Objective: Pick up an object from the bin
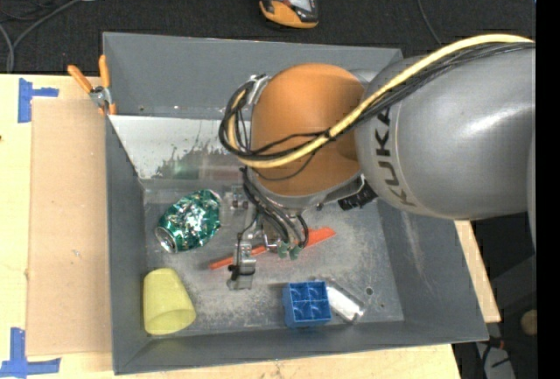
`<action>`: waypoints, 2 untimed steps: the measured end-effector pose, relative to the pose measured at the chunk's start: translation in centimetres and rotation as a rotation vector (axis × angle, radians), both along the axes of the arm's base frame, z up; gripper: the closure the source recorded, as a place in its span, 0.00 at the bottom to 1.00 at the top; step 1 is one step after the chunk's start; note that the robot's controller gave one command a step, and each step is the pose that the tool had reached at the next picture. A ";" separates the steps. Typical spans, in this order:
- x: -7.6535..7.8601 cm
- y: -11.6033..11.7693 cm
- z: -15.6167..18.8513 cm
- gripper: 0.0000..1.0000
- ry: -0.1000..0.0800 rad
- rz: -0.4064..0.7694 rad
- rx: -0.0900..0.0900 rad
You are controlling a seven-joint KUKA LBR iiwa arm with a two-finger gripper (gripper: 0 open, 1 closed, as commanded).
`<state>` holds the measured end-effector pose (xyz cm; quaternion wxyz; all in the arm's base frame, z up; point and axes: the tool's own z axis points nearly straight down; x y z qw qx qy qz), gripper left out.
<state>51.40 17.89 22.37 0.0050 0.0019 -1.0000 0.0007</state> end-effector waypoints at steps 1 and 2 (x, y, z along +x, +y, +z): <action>0.2 -0.2 0.4 0.00 -0.009 -0.006 0.001; 7.3 1.9 -13.5 0.00 -0.014 -0.024 0.005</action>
Offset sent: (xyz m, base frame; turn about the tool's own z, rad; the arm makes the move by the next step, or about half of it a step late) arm 0.0795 0.0203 -0.1537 0.0238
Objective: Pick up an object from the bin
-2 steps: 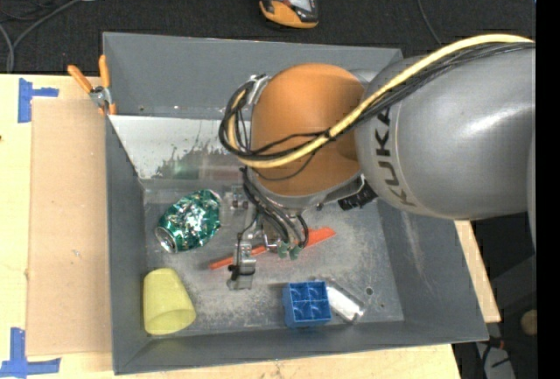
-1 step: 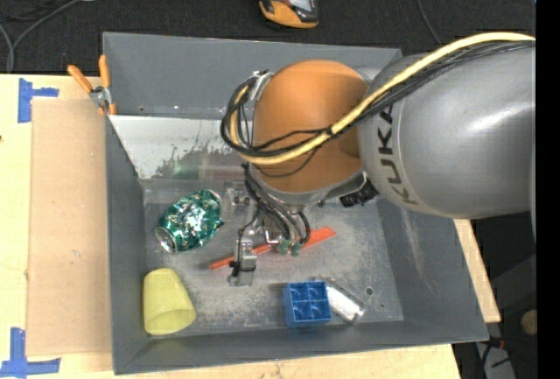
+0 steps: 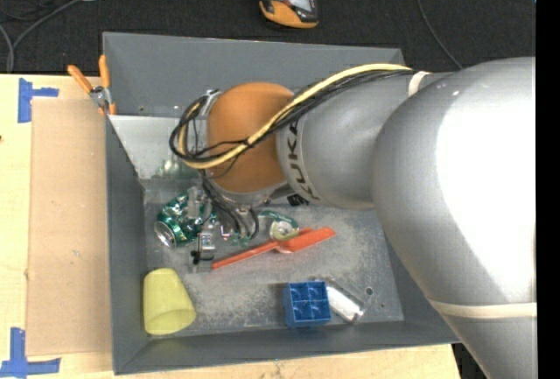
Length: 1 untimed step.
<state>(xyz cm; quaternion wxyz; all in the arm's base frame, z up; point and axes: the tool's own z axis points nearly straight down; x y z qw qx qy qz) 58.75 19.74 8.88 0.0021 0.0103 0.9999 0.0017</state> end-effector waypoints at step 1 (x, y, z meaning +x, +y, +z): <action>3.0 2.4 6.5 0.00 -0.009 0.069 0.001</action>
Offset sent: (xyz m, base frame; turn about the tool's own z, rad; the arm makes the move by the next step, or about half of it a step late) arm 0.0263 -0.0082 0.0112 -0.1670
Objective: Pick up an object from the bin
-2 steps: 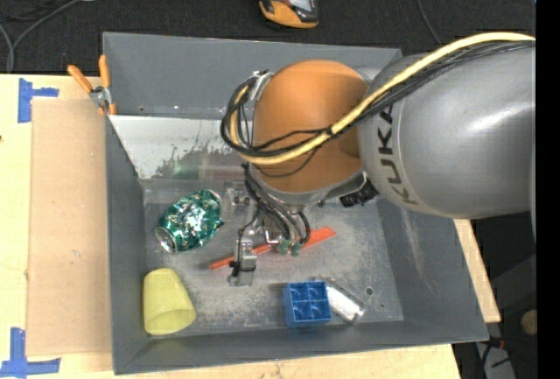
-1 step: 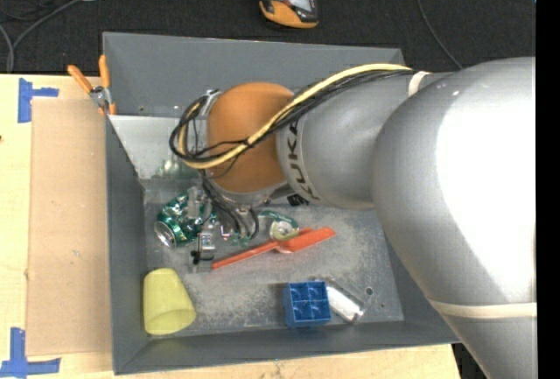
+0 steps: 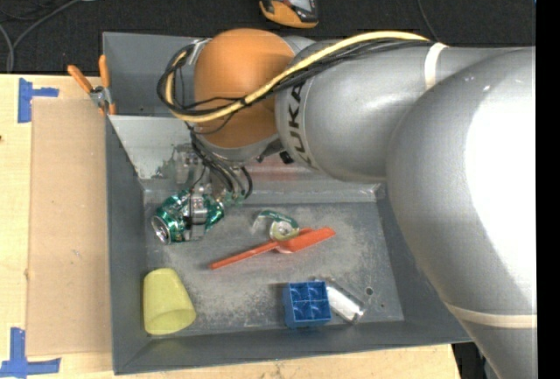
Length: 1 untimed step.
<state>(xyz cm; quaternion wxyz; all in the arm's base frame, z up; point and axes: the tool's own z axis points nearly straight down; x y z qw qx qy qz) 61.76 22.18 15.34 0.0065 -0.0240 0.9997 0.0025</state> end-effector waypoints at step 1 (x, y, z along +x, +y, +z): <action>-0.3 -3.3 -5.4 0.00 0.012 0.096 -0.001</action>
Offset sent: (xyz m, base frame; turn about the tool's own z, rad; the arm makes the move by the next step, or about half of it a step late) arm 0.0043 0.0001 -0.0834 -0.3318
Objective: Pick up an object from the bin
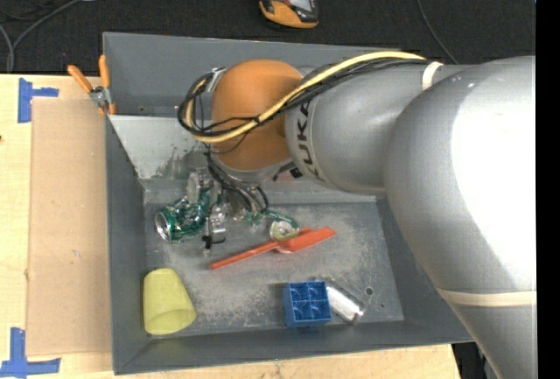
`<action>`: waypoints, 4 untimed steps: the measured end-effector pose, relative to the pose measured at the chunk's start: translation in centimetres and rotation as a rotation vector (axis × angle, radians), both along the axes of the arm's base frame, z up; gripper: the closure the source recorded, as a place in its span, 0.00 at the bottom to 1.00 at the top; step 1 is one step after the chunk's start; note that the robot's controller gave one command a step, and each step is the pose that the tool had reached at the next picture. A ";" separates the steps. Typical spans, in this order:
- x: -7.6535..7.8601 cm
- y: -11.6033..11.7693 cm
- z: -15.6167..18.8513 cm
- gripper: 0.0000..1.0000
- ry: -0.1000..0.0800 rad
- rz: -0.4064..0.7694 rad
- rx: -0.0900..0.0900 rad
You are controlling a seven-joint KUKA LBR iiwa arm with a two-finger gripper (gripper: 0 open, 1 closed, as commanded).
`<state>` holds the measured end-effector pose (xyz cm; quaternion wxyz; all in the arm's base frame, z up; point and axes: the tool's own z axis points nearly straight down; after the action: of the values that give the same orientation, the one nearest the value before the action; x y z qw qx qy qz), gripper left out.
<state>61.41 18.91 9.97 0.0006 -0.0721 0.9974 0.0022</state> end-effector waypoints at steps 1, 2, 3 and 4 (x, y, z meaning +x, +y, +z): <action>1.0 3.3 -2.8 0.00 -0.025 0.232 0.005; 1.2 3.6 -2.4 1.00 -0.013 0.209 0.000; 1.1 3.6 -2.4 1.00 -0.012 0.206 0.001; 1.3 3.7 4.6 1.00 -0.017 0.206 0.002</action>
Offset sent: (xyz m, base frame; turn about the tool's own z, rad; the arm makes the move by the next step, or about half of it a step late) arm 0.0073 0.0375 -0.0297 -0.2096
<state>62.69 22.61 14.60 0.0088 -0.1742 0.9847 0.0028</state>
